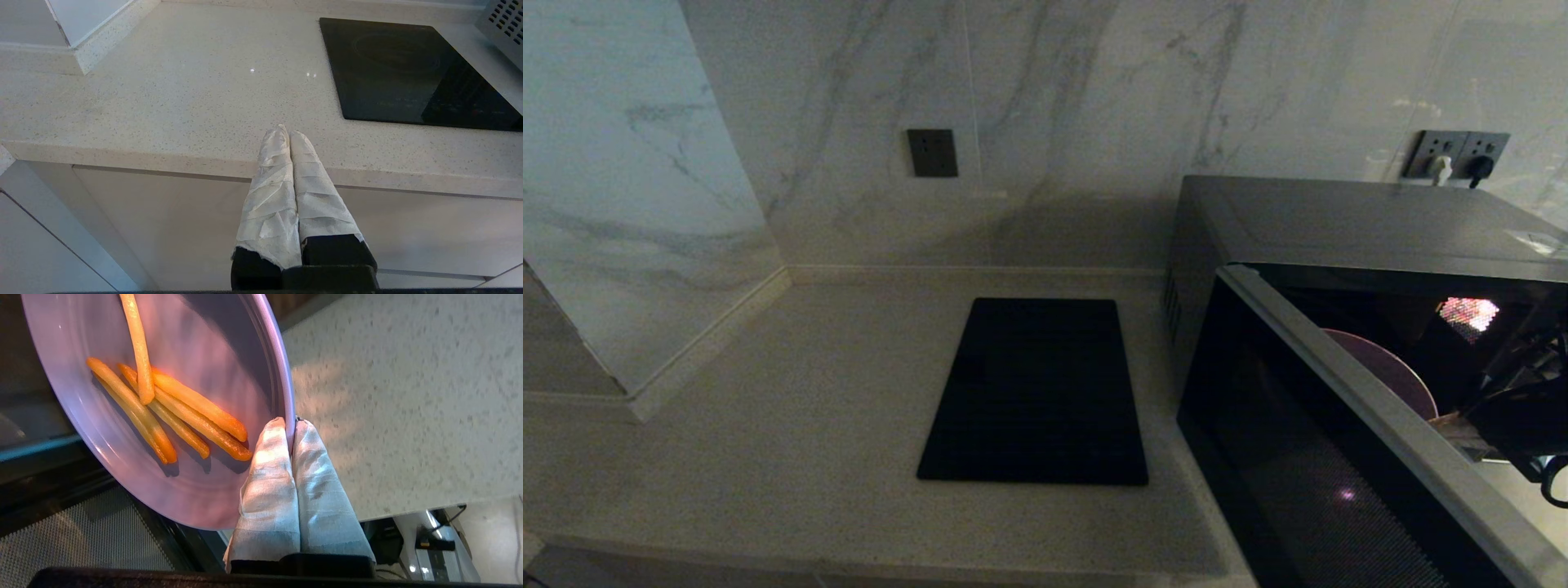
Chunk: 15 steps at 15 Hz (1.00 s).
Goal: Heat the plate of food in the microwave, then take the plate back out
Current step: Put the plate in the microwave oven
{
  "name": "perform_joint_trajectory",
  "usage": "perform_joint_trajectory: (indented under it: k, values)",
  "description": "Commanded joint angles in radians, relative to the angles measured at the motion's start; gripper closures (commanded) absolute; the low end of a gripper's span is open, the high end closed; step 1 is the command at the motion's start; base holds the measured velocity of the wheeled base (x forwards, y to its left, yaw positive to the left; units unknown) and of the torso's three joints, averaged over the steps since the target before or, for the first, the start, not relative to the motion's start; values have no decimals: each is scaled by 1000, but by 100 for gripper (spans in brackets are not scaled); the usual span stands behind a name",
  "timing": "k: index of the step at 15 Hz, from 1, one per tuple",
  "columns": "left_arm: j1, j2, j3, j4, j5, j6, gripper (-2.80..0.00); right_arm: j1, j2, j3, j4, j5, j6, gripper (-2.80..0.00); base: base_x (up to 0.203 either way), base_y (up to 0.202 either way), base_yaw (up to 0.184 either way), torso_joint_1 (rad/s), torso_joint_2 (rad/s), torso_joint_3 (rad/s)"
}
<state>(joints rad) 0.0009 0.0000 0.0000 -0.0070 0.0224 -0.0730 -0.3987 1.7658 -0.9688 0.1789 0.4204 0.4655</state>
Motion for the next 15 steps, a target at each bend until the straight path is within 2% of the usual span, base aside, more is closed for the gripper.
perform_joint_trajectory:
  k: [1, 7, 15]
  values:
    - [1, 0, 0, -1, 1, -1, 0, 0, 30, -31, 1, 2, 16, 0, 0, 0, 0, 0, 0, 0]
    - [1, 0, 0, -1, 1, -1, 0, 20, 80, -117, 1, 2, 98, 0, 0, 0, 0, 0, 0, 0]
    - [1, 1, 0, -1, 1, -1, 0, 31, 141, -165, 1, -2, 116, 0, 0, 0, 0, 0, 0, 0]
